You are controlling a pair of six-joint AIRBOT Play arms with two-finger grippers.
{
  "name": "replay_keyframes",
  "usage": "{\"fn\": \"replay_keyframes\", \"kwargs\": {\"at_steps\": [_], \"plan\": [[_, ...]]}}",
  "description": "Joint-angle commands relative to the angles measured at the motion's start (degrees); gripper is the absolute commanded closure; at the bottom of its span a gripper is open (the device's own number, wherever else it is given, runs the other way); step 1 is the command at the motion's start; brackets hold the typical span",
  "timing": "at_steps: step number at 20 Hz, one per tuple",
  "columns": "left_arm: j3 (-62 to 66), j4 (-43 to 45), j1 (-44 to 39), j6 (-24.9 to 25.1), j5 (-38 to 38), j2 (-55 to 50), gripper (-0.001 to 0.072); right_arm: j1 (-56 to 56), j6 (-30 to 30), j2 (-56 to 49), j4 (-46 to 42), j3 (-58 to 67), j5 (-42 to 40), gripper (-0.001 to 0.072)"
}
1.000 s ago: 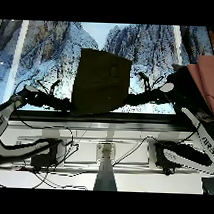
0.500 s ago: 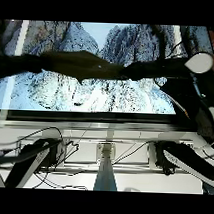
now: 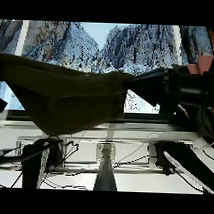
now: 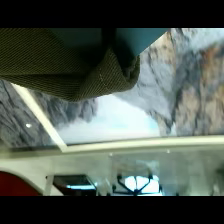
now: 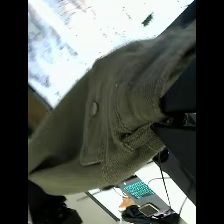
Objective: Fold the clothes and pants, and hang the long-sleeved shirts on hangers.
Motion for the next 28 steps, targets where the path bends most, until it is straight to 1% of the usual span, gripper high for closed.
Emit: {"fn": "replay_keyframes", "kwargs": {"at_steps": [1, 2, 4, 5, 6, 7, 8, 9, 10, 11, 13, 14, 15, 16, 17, 18, 19, 20, 21, 23, 24, 25, 26, 27, 28], "plan": [[-10.03, 1.31, -0.07, -5.25, 2.34, -2.49, 0.0683, 5.03, 6.75, -0.87, -8.41, -7.78, -12.07, 0.0667], [-14.14, 0.26, -0.31, -5.16, 5.53, -5.90, 0.0682, 5.07, 6.78, -2.97, -9.79, -11.43, -16.72, 0.0666], [-21.35, -3.32, -2.10, -1.55, 12.35, -16.22, 0.0682, 3.96, 7.50, -8.66, -13.88, -17.25, -25.38, 0.0666], [-23.19, -3.45, -3.54, -0.57, 14.40, -21.90, 0.0682, 2.73, 9.11, -11.96, -14.71, -19.32, -28.74, 0.0666], [-23.58, -3.41, -4.87, 0.52, 14.62, -27.76, 0.0682, 1.11, 9.49, -15.80, -14.93, -20.55, -30.42, 0.0666], [-23.30, -3.48, -6.03, 1.66, 14.03, -33.62, 0.0682, -0.74, 9.40, -19.67, -15.32, -20.68, -29.53, 0.0666], [-22.86, -3.45, -7.10, 1.66, 12.79, -38.56, 0.0682, -2.49, 9.42, -22.75, -15.15, -20.68, -27.50, 0.0666], [-22.43, -3.43, -7.93, 1.68, 10.27, -42.27, 0.0681, -3.98, 9.40, -25.35, -15.10, -20.68, -23.43, 0.0666], [-22.10, -3.41, -8.50, 1.68, 6.23, -45.20, 0.0682, -4.90, 9.18, -27.15, -15.17, -20.68, -17.94, 0.0666], [-21.97, -2.91, -8.68, 2.08, 1.40, -46.90, 0.0682, -5.68, 7.21, -28.50, -15.21, -20.68, -10.67, 0.0667], [-21.92, 2.34, -8.68, 2.73, -8.63, -47.67, 0.0682, -6.38, -0.94, -29.46, -16.17, -20.68, 3.32, 0.0667], [-21.92, 4.52, -8.68, 2.69, -12.79, -47.65, 0.0681, -6.40, -3.06, -29.42, -17.77, -20.68, 8.59, 0.0666], [-21.94, 4.87, -8.70, 2.47, -16.63, -47.67, 0.0680, -6.40, -3.80, -29.42, -19.54, -20.68, 11.23, 0.0666], [-21.97, 4.37, -8.81, 2.47, -19.21, -47.67, 0.0679, -6.38, -5.01, -29.42, -21.66, -20.68, 11.85, 0.0607], [-21.94, 3.78, -8.79, 2.49, -20.65, -47.67, 0.0631, -6.38, -5.77, -29.42, -23.93, -20.68, 11.37, 0.0409], [-21.94, 3.93, -8.79, 2.51, -21.05, -47.67, 0.0447, -6.40, -5.75, -29.42, -26.53, -20.68, 9.77, 0.0147], [-21.94, 3.85, -8.79, 2.49, -20.76, -47.67, 0.0230, -6.40, -5.68, -29.42, -28.68, -20.68, 7.91, 0.0012], [-21.94, 3.85, -8.79, 2.47, -20.13, -47.69, 0.0149, -6.40, -5.33, -29.42, -30.97, -20.68, 5.53, 0.0014], [-21.94, 3.85, -8.79, 2.47, -19.45, -47.71, 0.0148, -6.40, -3.98, -29.44, -33.18, -20.68, 2.47, 0.0014], [-21.94, 3.43, -8.79, 2.47, -17.84, -47.74, 0.0149, -6.40, 2.51, -29.77, -34.51, -20.65, -4.57, 0.0016], [-21.94, 3.39, -8.81, 2.45, -16.98, -47.74, 0.0149, -6.40, 3.87, -30.82, -33.68, -20.59, -5.64, 0.0031], [-21.94, 2.71, -8.79, 2.45, -16.92, -47.76, 0.0149, -6.84, 3.96, -32.59, -32.24, -20.20, -4.68, 0.0031], [-21.94, 2.03, -8.79, 2.45, -17.03, -47.74, 0.0149, -7.87, 3.96, -34.95, -28.74, -19.54, -2.64, 0.0076], [-21.94, 1.44, -8.81, 2.47, -17.16, -47.74, 0.0149, -9.33, 3.93, -37.46, -24.81, -18.62, -0.22, 0.0371], [-21.94, 1.25, -8.79, 2.47, -17.14, -47.74, 0.0150, -10.71, 3.91, -39.50, -22.01, -17.46, 1.75, 0.0593]]}}
